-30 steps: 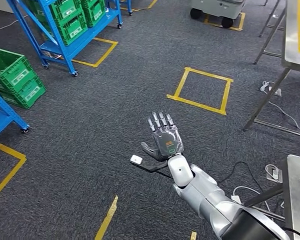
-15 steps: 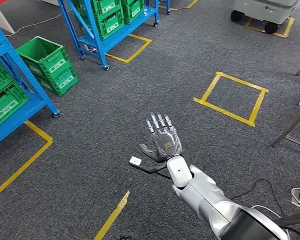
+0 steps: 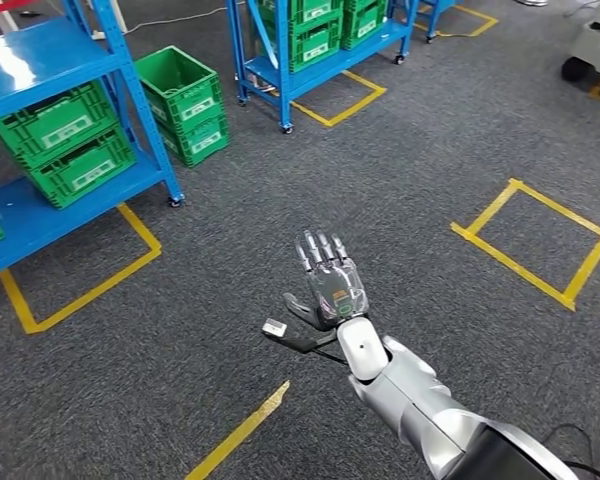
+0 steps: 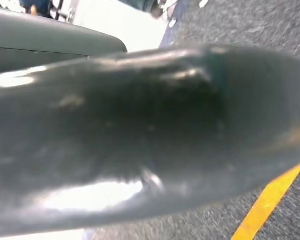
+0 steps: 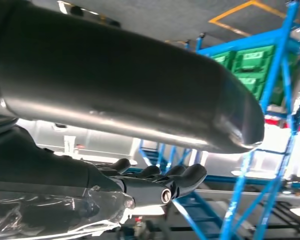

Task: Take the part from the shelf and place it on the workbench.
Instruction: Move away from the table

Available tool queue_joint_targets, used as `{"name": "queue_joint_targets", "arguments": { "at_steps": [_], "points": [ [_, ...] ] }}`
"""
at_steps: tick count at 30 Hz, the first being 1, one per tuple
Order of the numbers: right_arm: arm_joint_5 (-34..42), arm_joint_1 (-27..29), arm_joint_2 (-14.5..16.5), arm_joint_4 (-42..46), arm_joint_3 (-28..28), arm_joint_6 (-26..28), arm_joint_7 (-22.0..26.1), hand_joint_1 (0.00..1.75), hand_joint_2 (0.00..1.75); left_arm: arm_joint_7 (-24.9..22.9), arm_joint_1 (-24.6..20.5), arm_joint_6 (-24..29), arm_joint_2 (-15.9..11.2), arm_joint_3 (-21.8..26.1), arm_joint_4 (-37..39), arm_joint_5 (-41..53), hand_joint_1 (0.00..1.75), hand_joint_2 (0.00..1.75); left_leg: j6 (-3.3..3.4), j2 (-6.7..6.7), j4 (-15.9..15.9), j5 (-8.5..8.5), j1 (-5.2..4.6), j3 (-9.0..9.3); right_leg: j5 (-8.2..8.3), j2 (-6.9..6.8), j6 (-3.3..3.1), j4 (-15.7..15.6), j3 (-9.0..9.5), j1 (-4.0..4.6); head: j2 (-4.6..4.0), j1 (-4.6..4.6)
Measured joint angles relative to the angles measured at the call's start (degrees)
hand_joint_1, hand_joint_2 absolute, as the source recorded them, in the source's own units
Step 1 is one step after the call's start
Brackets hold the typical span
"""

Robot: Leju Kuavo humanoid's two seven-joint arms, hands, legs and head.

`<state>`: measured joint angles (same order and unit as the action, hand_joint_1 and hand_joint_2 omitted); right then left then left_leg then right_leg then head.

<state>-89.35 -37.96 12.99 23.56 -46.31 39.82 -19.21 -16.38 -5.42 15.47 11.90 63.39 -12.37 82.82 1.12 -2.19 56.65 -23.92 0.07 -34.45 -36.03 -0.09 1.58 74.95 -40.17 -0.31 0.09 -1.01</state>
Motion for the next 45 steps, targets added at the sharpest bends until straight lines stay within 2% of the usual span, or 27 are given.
{"name": "queue_joint_targets", "arguments": {
  "at_steps": [1, 2, 4, 6, 8, 10, 12, 13, 14, 15, 16, 17, 19, 21, 22, 24, 26, 28, 30, 31, 33, 35, 37, 39, 41, 43, 45],
  "points": [
    [0.0, 0.1, 0.0, 0.0, 0.0, 0.0, 0.0, 0.0, 0.0, 0.0, 0.1, 0.0, 0.0, 0.0, 0.0, 0.0, 0.0, 0.0, -0.02, -0.92, 0.0, -0.01, 0.01, 0.08, 1.61, 0.11, -0.05, -1.3, 0.13, -0.04, 0.0, 0.01],
    [0.0, 0.2, 0.0, 0.0, 0.0, 0.0, 0.1, 0.0, 0.0, 0.0, 0.1, 0.0, 0.0, 0.0, 0.0, 0.0, 0.0, 0.0, -0.09, -1.84, 0.0, -0.04, 0.02, 0.2, 4.09, 0.52, -0.12, -4.8, 1.36, -0.14, 0.0, 0.01],
    [0.0, 0.1, 0.0, 0.0, 0.0, 0.0, 0.1, 0.0, 0.0, -0.1, 0.1, 0.0, 0.0, 0.0, 0.0, 0.0, 0.0, 0.0, -0.47, -3.54, 0.2, -0.15, 0.03, 0.29, 7.97, 2.95, -0.27, -12.9, 4.95, -0.58, 0.0, 0.01],
    [0.0, 0.2, 0.0, 0.0, 0.0, 0.0, 0.1, 0.0, 0.0, -0.1, 0.1, 0.0, 0.0, 0.0, 0.0, 0.0, 0.0, 0.0, -1.21, -4.95, 0.3, -0.06, 0.13, -0.05, 8.87, 4.6, -0.48, -16.6, 6.86, -0.73, 0.0, -0.01],
    [0.0, 0.2, 0.1, 0.0, -0.1, 0.0, 0.1, 0.0, 0.0, -0.1, 0.3, 0.0, 0.0, 0.0, 0.0, 0.0, 0.0, 0.0, -1.99, -6.01, 0.2, 0.14, 0.38, -0.46, 8.94, 3.66, -0.99, -16.8, 7.07, -0.61, 0.0, 0.0],
    [0.0, 0.1, 0.4, 0.1, -0.1, 0.0, 0.0, 0.0, 0.0, -0.3, 0.5, 0.0, -0.1, 0.0, 0.0, 0.1, 0.0, 0.0, -2.57, -4.02, 1.6, -0.9, 0.25, -1.2, 9.16, 2.35, -1.73, -17.2, 7.26, -0.71, 0.0, -0.32],
    [0.0, 0.1, 0.6, 0.1, -0.1, 0.0, -0.1, 0.0, 0.0, -0.4, 0.3, 0.0, -0.1, 0.0, 0.0, 0.2, 0.0, 0.0, -3.0, -0.17, 7.3, -4.13, 0.11, -3.91, 9.17, 0.77, -2.3, -17.4, 7.41, -0.65, 0.0, -0.8],
    [0.0, 0.1, 0.6, 0.1, -0.1, 0.0, -0.2, 0.0, 0.0, -0.5, 0.2, 0.0, -0.1, 0.0, 0.0, 0.2, 0.0, 0.0, -3.2, 0.97, 11.3, -5.96, 0.22, -5.87, 9.09, -0.12, -2.47, -17.5, 7.42, -0.55, 0.0, -0.93],
    [0.0, 0.2, 0.5, 0.1, -0.1, 0.0, -0.2, 0.0, 0.0, -0.5, 0.1, 0.0, -0.1, 0.0, 0.0, 0.2, 0.0, 0.0, -3.36, 1.5, 14.6, -7.13, 0.36, -7.51, 9.0, -1.04, -2.55, -17.4, 7.43, -0.46, 0.0, -0.92],
    [0.0, 0.3, 0.5, 0.1, -0.1, 0.0, -0.2, 0.0, 0.0, -0.5, 0.2, 0.0, -0.1, 0.0, 0.0, 0.2, 0.0, 0.0, -3.47, 1.74, 16.3, -7.26, 0.47, -8.3, 8.89, -1.93, -2.59, -17.4, 7.47, -0.39, 0.0, -0.93],
    [0.0, 0.4, 0.5, 0.1, -0.1, 0.0, -0.2, 0.0, 0.0, -0.5, 0.3, 0.0, -0.1, 0.0, 0.0, 0.2, 0.0, 0.0, -3.51, 1.92, 15.6, -6.25, 0.54, -7.92, 8.77, -2.72, -2.57, -17.4, 7.57, -0.35, 0.0, -0.93],
    [0.0, 0.4, 0.5, 0.1, -0.1, 0.0, -0.1, 0.0, 0.0, -0.5, 0.3, -0.1, -0.1, 0.0, 0.0, 0.2, 0.0, 0.0, -3.45, 2.3, 12.9, -4.41, 0.55, -6.42, 8.63, -3.46, -2.49, -17.4, 7.76, -0.33, 0.0, -0.95],
    [0.0, 0.4, 0.5, 0.2, -0.1, 0.0, 0.0, 0.0, 0.0, -0.5, 0.3, -0.1, -0.1, 0.0, 0.0, 0.2, 0.0, 0.0, -2.94, 4.99, 5.0, -1.0, 0.11, -2.16, 8.23, -4.74, -2.14, -17.4, 8.23, -0.09, 0.0, -0.98],
    [0.0, 0.6, 0.5, 0.3, -0.1, 0.0, 0.3, 0.0, 0.0, -0.5, 0.1, -0.1, -0.1, 0.0, 0.0, 0.2, 0.0, 0.0, -2.19, 7.12, 0.8, -0.11, -0.43, -0.04, 7.83, -5.96, -1.67, -17.4, 8.55, 0.32, 0.0, -0.95],
    [0.0, 0.8, 0.5, 0.5, -0.1, 0.0, 0.5, 0.0, 0.0, -0.5, 0.0, -0.1, -0.1, 0.0, 0.0, 0.2, 0.0, 0.0, -1.84, 7.05, 0.4, -0.36, -0.65, -0.01, 7.68, -6.64, -1.43, -17.4, 8.68, 0.48, 0.0, -0.94],
    [0.0, 1.3, 0.6, 0.8, -0.1, 0.0, 0.6, 0.0, 0.0, -0.6, 0.1, -0.1, -0.1, 0.0, 0.0, 0.1, 0.0, 0.0, -1.2, 5.47, 0.2, -0.2, -0.45, 0.05, 7.19, -7.37, -0.84, -17.4, 8.97, 0.43, 0.0, -0.93],
    [0.0, 1.8, 0.7, 1.0, -0.1, 0.0, 0.6, 0.0, 0.0, -0.7, 0.2, -0.1, 0.0, 0.0, 0.0, 0.0, 0.0, 0.0, -0.55, 3.99, -0.2, 0.0, -0.07, 0.31, 5.21, -4.76, -0.26, -14.5, 7.83, 0.18, 0.0, -0.65],
    [0.0, 2.7, 0.5, 1.1, -0.1, 0.0, 0.5, 0.0, 0.0, -0.8, 0.0, -0.1, 0.0, 0.0, 0.0, 0.0, 0.0, 0.0, -0.13, 2.37, -0.2, 0.02, 0.13, 0.31, 1.67, -1.18, 0.04, -7.0, 4.15, -0.05, 0.0, -0.31],
    [0.0, 4.1, 0.1, 1.1, 0.0, 0.0, 0.5, 0.0, 0.0, -0.9, 0.0, 0.0, 0.1, 0.0, 0.0, -0.1, 0.0, 0.0, -0.02, 0.46, -0.2, 0.0, 0.14, 0.3, 0.02, -0.1, 0.14, -0.9, 0.67, -0.1, 0.0, -0.18],
    [0.0, 4.6, 0.0, 1.1, 0.1, 0.0, 0.5, 0.0, 0.0, -0.9, 0.1, 0.0, 0.1, 0.0, 0.0, -0.1, 0.0, 0.0, -0.03, -0.51, -0.2, 0.0, 0.14, 0.35, 0.89, 0.03, 0.1, -0.8, 0.22, -0.11, 0.0, -0.14],
    [0.0, 5.1, -0.2, 1.2, 0.3, 0.0, 0.6, 0.0, 0.0, -0.9, 0.2, 0.0, 0.1, 0.0, 0.0, -0.1, 0.0, 0.0, -0.17, -2.25, -0.1, -0.07, 0.15, 0.56, 5.44, 0.87, -0.11, -7.3, 2.62, -0.27, 0.0, -0.13],
    [0.1, 5.3, -0.3, 1.4, 0.6, 0.0, 0.9, 0.0, 0.0, -0.9, 0.1, 0.0, 0.2, 0.0, 0.0, -0.1, 0.0, 0.0, -0.63, -3.71, 0.1, -0.17, 0.1, 0.52, 8.57, 3.4, -0.31, -14.7, 5.98, -0.63, 0.0, -0.15],
    [0.2, 5.8, -0.4, 1.5, 1.0, 0.0, 1.4, 0.0, 0.0, -0.9, 0.1, 0.0, 0.2, 0.0, 0.0, -0.1, 0.0, 0.0, -1.39, -4.94, 0.2, -0.05, 0.27, 0.12, 8.77, 4.72, -0.52, -17.0, 7.25, -0.68, 0.0, -0.14],
    [0.3, 6.5, -0.4, 1.7, 1.7, 0.0, 1.9, 0.0, 0.0, -0.9, 0.4, 0.0, 0.1, 0.0, 0.0, -0.1, 0.0, 0.0, -2.12, -5.84, 0.1, 0.04, 0.54, -0.17, 8.93, 3.6, -0.99, -17.2, 7.49, -0.6, 0.0, -0.09],
    [0.5, 7.1, -0.4, 1.9, 2.7, 0.0, 2.4, 0.0, 0.0, -0.9, 0.5, 0.0, 0.1, 0.0, 0.0, -0.2, 0.0, 0.0, -2.69, -3.74, 2.0, -1.34, 0.39, -1.08, 9.08, 2.17, -1.64, -17.6, 7.83, -0.76, 0.0, -0.48],
    [0.5, 7.7, -0.5, 2.0, 3.4, 0.0, 2.6, 0.0, 0.0, -0.9, 0.3, 0.0, 0.2, 0.0, 0.0, -0.2, 0.0, 0.0, -3.16, -0.03, 8.3, -4.69, 0.29, -4.09, 8.98, 0.52, -2.14, -17.8, 8.08, -0.71, 0.0, -0.89],
    [0.6, 8.4, -0.7, 2.0, 4.0, 0.0, 2.7, 0.0, 0.0, -0.9, 0.2, 0.0, 0.1, 0.0, 0.0, -0.2, 0.0, 0.0, -3.45, 1.56, 15.1, -7.15, 0.47, -7.5, 8.76, -1.28, -2.37, -17.8, 8.16, -0.52, 0.0, -0.92]
  ]
}}
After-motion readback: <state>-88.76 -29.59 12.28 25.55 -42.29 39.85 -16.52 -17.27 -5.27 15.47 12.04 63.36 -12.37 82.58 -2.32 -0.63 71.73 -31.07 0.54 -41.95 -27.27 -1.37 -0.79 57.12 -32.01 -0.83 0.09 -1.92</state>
